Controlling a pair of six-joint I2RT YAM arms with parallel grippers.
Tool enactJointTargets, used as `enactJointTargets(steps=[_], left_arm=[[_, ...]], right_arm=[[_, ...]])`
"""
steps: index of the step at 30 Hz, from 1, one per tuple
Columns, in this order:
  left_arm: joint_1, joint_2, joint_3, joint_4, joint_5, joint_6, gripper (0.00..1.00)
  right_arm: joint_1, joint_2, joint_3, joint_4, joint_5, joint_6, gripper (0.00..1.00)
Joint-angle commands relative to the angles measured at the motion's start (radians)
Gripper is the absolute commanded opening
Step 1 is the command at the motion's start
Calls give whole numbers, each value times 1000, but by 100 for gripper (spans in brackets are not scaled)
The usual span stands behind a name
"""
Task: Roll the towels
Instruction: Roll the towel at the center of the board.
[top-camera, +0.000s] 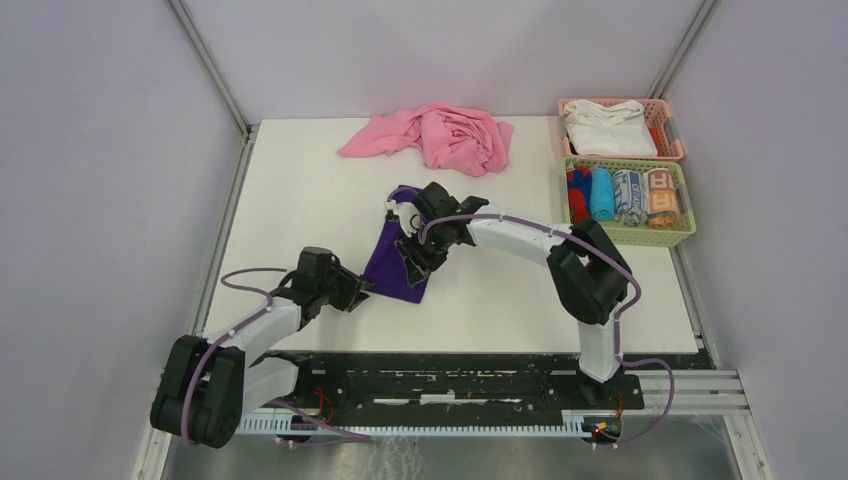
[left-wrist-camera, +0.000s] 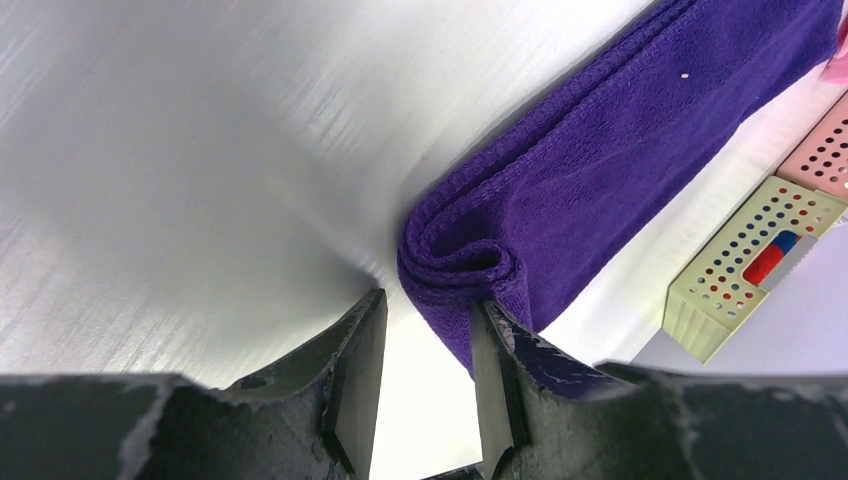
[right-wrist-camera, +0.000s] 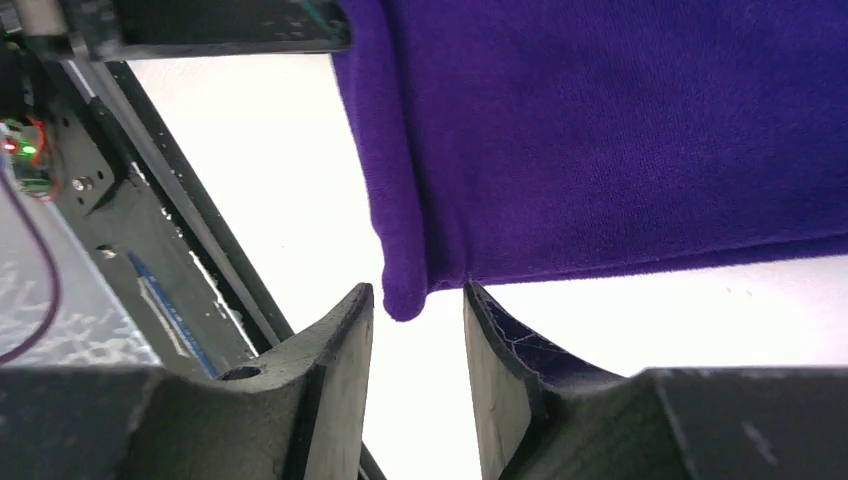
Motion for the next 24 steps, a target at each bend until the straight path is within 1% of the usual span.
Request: enactJointTargets(steps=[1,4,9,20,24], left_arm=[[4,46,11,-52,-72,-18,44],[4,53,16,-52,-73,-19,44],[4,55,17,-55,-75,-19,44],[4,66,19,-54,-77,-19,44],[4,71,21,-52,-77,-15,45]], right_arm=[[98,-132,-35,38,266,-114,46],[153,-153,-51,79,297,-160,47],[200,-119,-41,106,304,-191,47],[223,-10,-3,85,340,-221,46],[225,22,2,74,388,-222,46]])
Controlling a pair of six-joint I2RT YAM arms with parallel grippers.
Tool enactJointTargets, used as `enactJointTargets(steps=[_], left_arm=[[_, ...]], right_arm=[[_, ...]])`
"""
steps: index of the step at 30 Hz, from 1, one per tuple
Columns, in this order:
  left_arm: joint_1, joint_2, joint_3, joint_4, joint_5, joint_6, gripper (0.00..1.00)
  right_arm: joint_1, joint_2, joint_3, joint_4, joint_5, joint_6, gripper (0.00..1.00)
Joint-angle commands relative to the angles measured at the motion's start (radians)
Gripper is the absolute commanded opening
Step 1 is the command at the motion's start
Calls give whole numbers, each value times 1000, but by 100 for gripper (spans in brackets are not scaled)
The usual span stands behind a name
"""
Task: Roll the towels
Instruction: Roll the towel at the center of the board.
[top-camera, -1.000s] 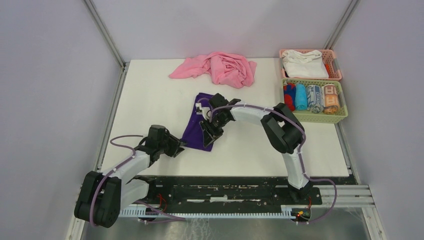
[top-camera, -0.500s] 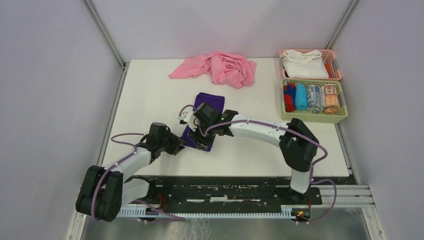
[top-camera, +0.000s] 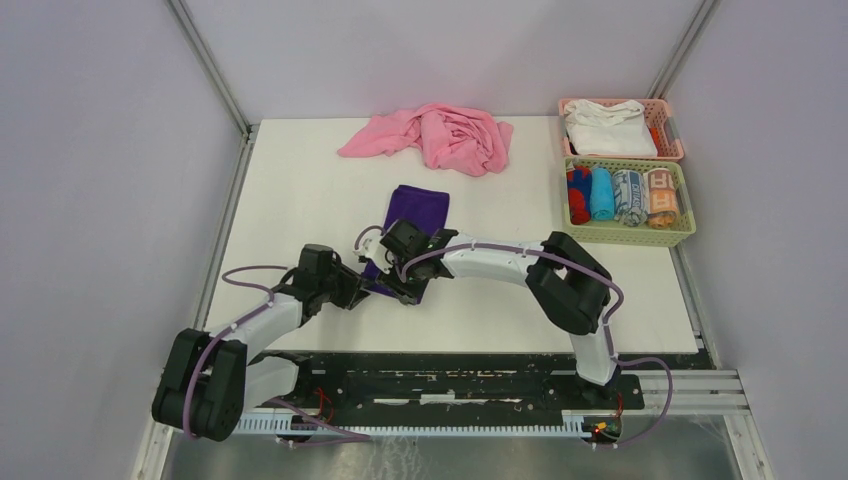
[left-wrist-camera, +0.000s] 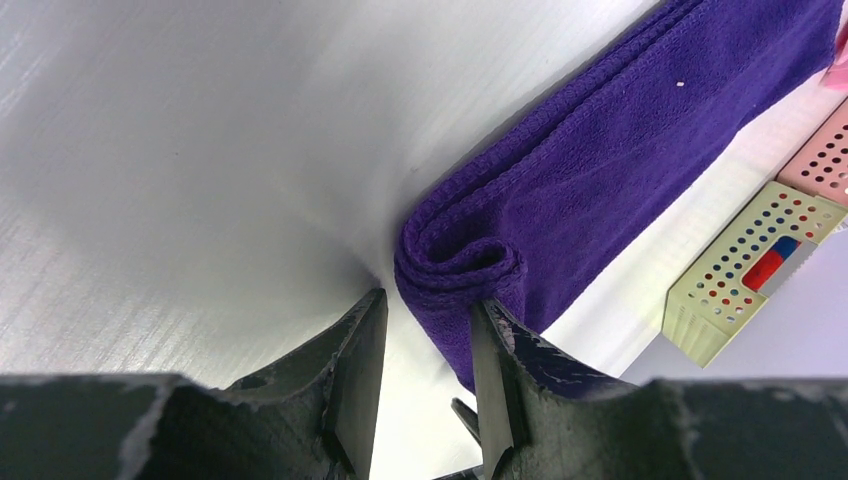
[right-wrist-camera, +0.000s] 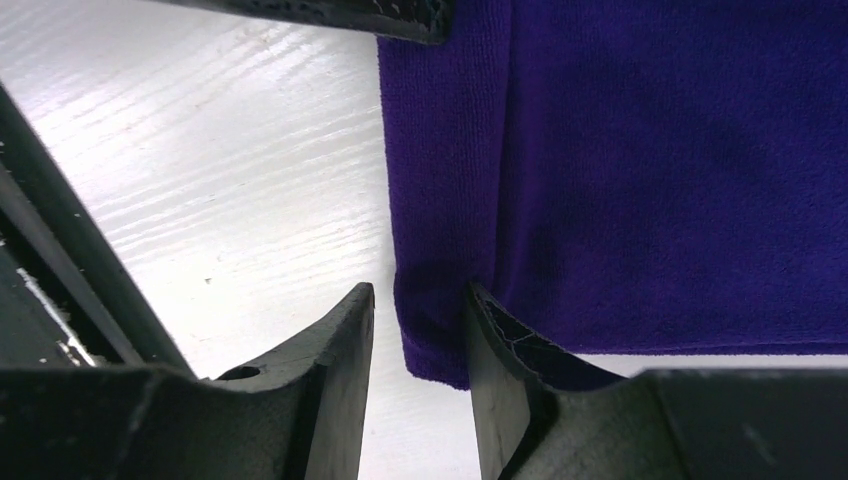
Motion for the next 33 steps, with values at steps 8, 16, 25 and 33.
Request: enactJointTargets(steps=[8,16,25,33], left_arm=[[5,55,10,-58,-84,-5,48],[6,132,38,-54,-119,21,50],[5,245,74,-64,-115,59,49],[6,277,88,-81,-93,89,45]], right_arm=[[12,62,16,-22,131,-33,48],[13,93,5,-31,178,-46,50],[13,135,1,-46,235,-47,46],[13,184,41,-99,265,-48,29]])
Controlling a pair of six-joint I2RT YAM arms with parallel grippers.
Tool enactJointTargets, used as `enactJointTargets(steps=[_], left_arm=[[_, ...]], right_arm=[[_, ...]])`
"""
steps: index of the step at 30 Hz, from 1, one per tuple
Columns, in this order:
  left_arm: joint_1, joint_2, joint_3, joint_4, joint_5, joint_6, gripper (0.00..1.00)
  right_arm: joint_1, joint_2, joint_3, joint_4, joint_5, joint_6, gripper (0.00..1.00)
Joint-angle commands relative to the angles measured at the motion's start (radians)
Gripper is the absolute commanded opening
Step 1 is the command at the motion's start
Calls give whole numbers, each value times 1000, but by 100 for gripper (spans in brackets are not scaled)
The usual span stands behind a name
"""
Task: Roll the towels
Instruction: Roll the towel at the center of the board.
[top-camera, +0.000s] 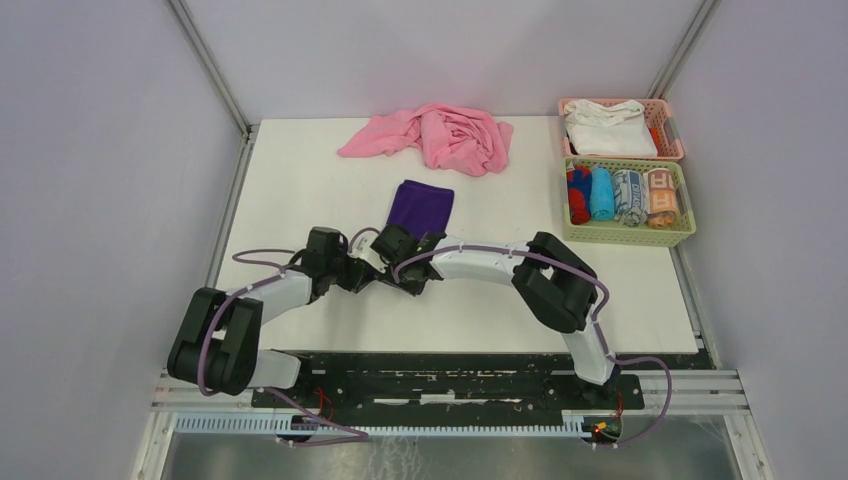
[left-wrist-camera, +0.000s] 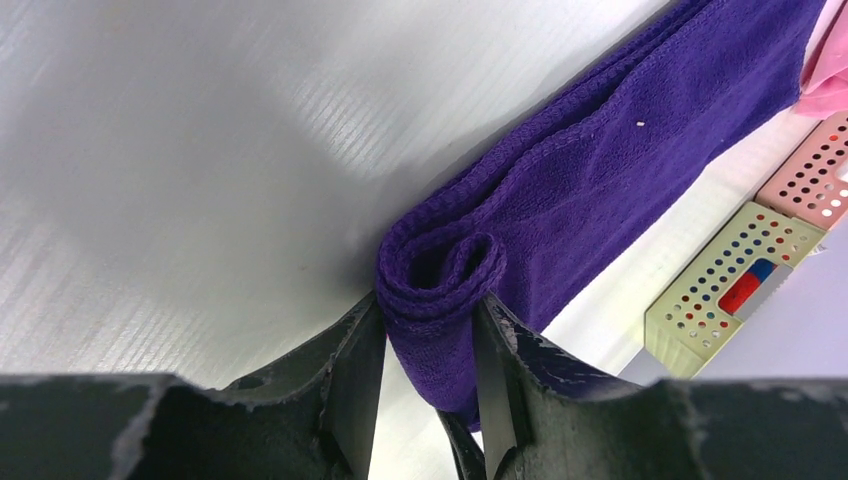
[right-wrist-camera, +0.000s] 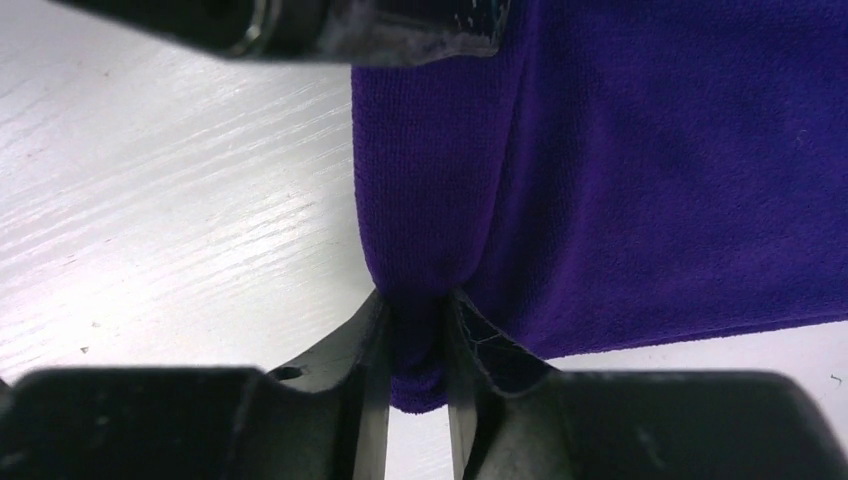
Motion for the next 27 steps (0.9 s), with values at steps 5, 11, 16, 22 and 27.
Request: enactJointTargets(steps=[5,11,16,22,27], left_arm=[[6,-10,-42,-217,-93,86,45],[7,-211,-31,-346,-135,90,50],[7,-338,-6,-449,-144,101,60],[7,-456,14,-524,-117,130,70],[6,-465,-6,-520,-29,163,72]], right_arm=[[-8,48,-12,-124,-175,-2,15],[-16,-27,-32,-107,-511,41,4],[-60,-31,-55,-38,-758,113,3],[-189,-5,-130,157,-1035,309,3],[-272,60,-157,226,-1128,402,4]])
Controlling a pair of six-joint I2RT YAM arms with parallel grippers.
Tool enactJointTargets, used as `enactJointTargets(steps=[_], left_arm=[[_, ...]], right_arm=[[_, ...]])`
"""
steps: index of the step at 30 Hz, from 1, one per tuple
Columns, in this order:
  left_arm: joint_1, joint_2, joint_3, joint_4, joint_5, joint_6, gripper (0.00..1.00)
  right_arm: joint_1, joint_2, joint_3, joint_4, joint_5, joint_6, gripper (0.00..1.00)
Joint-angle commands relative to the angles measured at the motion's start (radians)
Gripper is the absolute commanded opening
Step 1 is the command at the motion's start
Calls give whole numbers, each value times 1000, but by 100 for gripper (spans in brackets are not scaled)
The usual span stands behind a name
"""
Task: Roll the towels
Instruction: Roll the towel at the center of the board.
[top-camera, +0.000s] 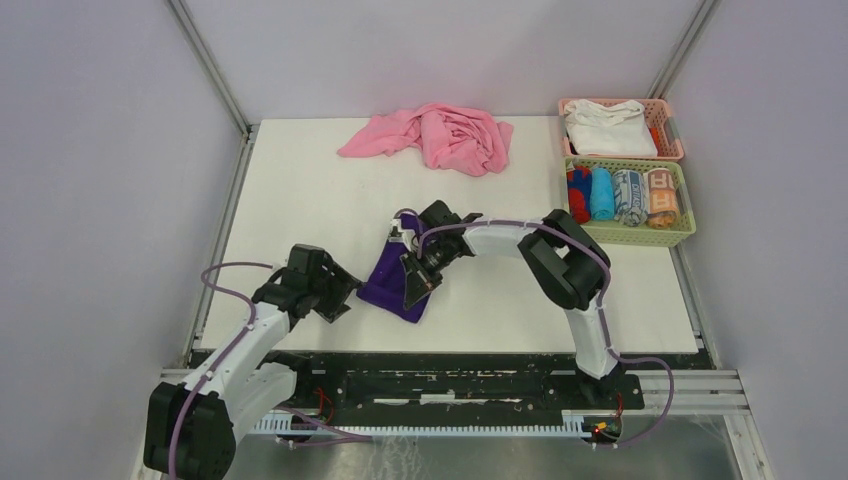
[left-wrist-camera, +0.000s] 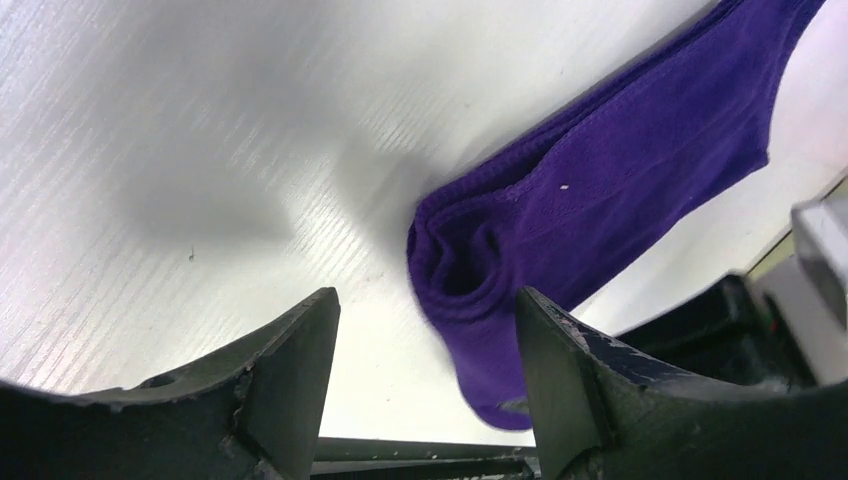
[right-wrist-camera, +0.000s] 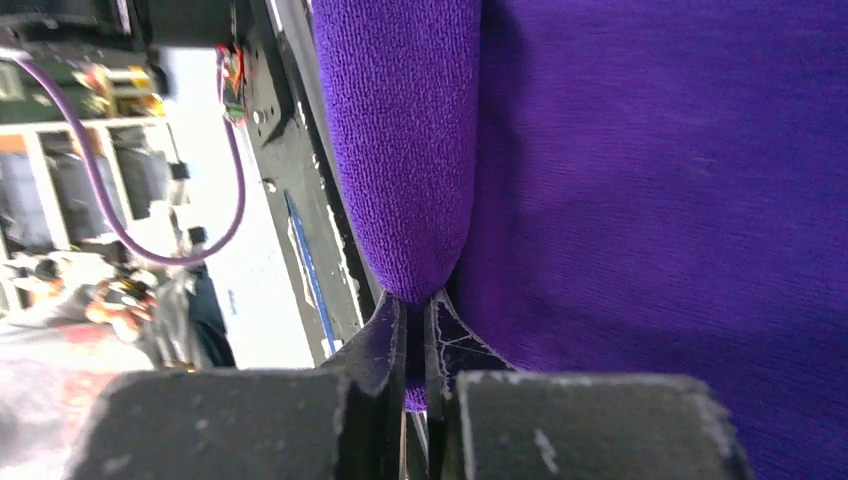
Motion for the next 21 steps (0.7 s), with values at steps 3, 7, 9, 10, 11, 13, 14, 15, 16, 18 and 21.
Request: enactJointTargets(steps=[3,7,9,10,11,13,14,15,16,18,21], left_arm=[[4,-12,-10,24,102,60,72],[4,-9,-9,61,136,48,72],[2,-9,-4,62,143,48,73],[3,-13,-2,63,143,48,73],[3,-17,-3,63,144,47,73],[3,-25,-4,56,143,41,74],[3,-30,-7,54,141,40,75],[3,-36,-8,52,138,37,76],[2,-42,-11,50,133,33,76],[3,-59,-19,48,123,19,77],[3,-80,-34,50,124,2,77]], right_arm=[[-73,105,0,101,-182,135,5],[-86,148,14,81,-186,141,5],[-87,154,18,81,-198,144,5],[-86,153,21,84,-202,150,5],[-87,149,22,87,-205,152,5],[-86,135,20,102,-211,168,5],[-84,126,17,117,-218,179,6],[-82,117,14,133,-223,191,6],[-78,109,12,145,-227,203,6],[-64,100,15,157,-229,219,7],[-43,109,22,171,-236,237,7]])
